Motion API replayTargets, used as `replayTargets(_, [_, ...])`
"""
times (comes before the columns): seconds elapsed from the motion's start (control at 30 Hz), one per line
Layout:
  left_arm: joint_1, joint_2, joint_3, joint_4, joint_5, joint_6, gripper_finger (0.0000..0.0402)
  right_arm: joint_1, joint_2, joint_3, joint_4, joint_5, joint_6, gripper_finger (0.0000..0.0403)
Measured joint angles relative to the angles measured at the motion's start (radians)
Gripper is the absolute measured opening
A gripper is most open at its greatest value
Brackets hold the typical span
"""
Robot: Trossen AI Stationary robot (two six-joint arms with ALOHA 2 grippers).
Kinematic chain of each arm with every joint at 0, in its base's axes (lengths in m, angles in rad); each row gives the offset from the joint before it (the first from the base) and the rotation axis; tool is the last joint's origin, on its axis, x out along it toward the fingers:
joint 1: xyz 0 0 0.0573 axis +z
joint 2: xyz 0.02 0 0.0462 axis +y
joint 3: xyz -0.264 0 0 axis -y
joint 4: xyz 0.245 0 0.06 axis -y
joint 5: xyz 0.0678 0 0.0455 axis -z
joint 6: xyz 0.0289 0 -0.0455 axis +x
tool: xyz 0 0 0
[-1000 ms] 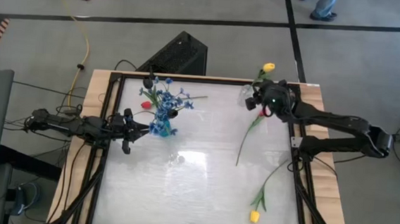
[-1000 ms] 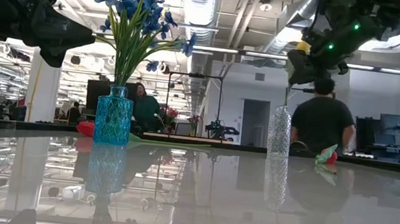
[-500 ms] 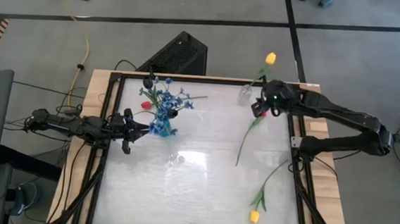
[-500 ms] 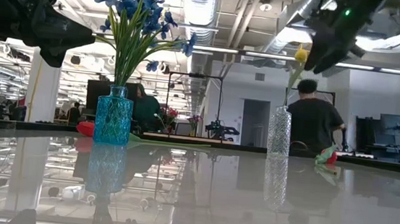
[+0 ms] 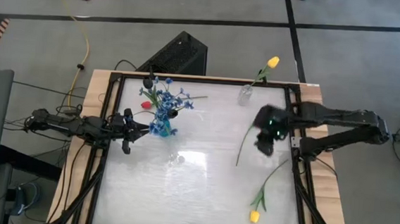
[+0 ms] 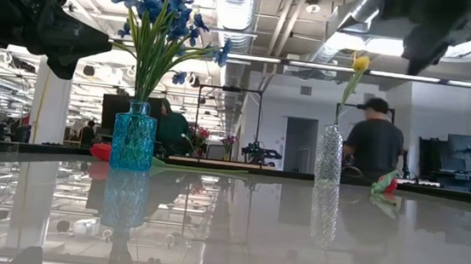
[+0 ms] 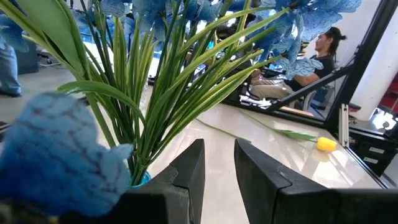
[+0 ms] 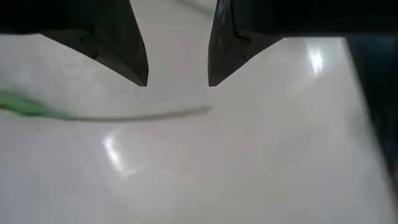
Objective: Sort flowers into vase by color
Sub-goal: Put the yellow tulip flower into the transparent vase
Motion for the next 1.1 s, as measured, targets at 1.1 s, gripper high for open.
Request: replayTargets(1.1, [0.0, 0.0, 0.0, 0.0, 0.0, 0.0, 0.0075, 0.651, 0.799, 0.004, -0.062, -0.012, -0.711, 0.0191])
